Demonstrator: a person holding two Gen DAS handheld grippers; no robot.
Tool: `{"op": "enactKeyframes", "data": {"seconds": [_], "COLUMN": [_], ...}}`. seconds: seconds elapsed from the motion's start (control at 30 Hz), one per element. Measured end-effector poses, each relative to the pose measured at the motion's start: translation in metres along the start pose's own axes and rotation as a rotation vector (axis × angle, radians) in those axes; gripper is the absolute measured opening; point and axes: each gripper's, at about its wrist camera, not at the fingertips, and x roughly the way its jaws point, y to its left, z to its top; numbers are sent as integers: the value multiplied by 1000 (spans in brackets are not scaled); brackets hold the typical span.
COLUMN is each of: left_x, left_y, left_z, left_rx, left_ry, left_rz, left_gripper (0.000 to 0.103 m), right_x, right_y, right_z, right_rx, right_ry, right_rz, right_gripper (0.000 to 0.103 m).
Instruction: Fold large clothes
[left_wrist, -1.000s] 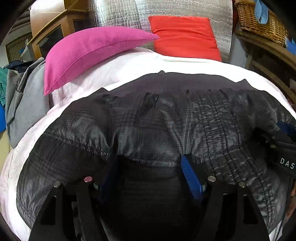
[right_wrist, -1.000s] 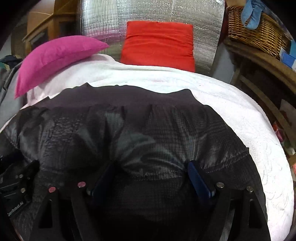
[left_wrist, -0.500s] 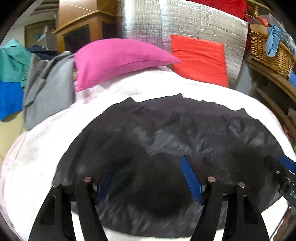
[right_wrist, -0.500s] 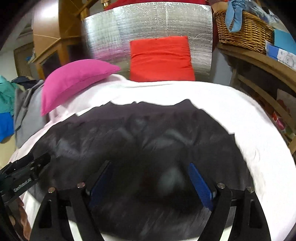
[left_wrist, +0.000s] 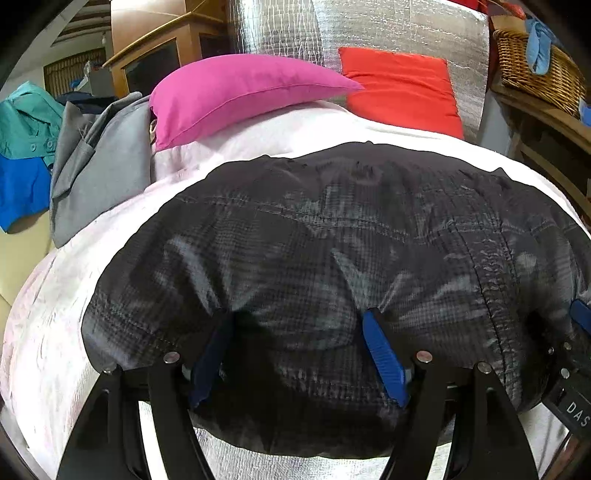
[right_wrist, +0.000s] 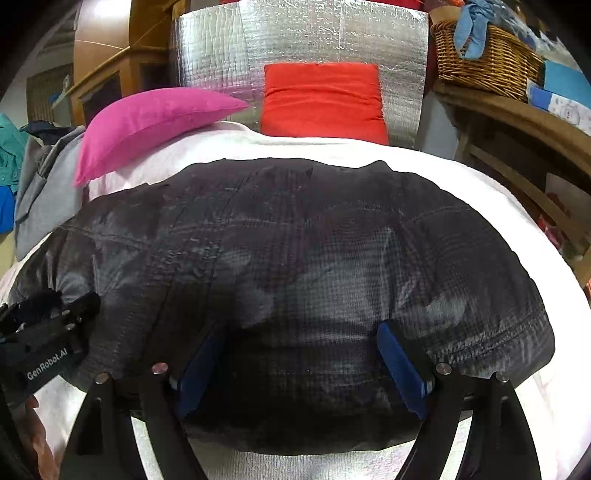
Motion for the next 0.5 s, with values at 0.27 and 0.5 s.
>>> {"op": "enactKeyframes", "data": {"seconds": [0.27,0.5], "left_x": [-3,-4], "left_y": [-2,-3], "left_z": [-4,-4], "left_rx": [8,22], "left_ry": [6,9], "left_rz": [1,7], "left_gripper": [75,75], "right_x": [1,3], "right_y": [-1,-1], "right_z": [2,5], "right_rx": [-3,-8], "right_ry": [12,19], "right_rz": [-4,0], "right_gripper": [87,87]}}
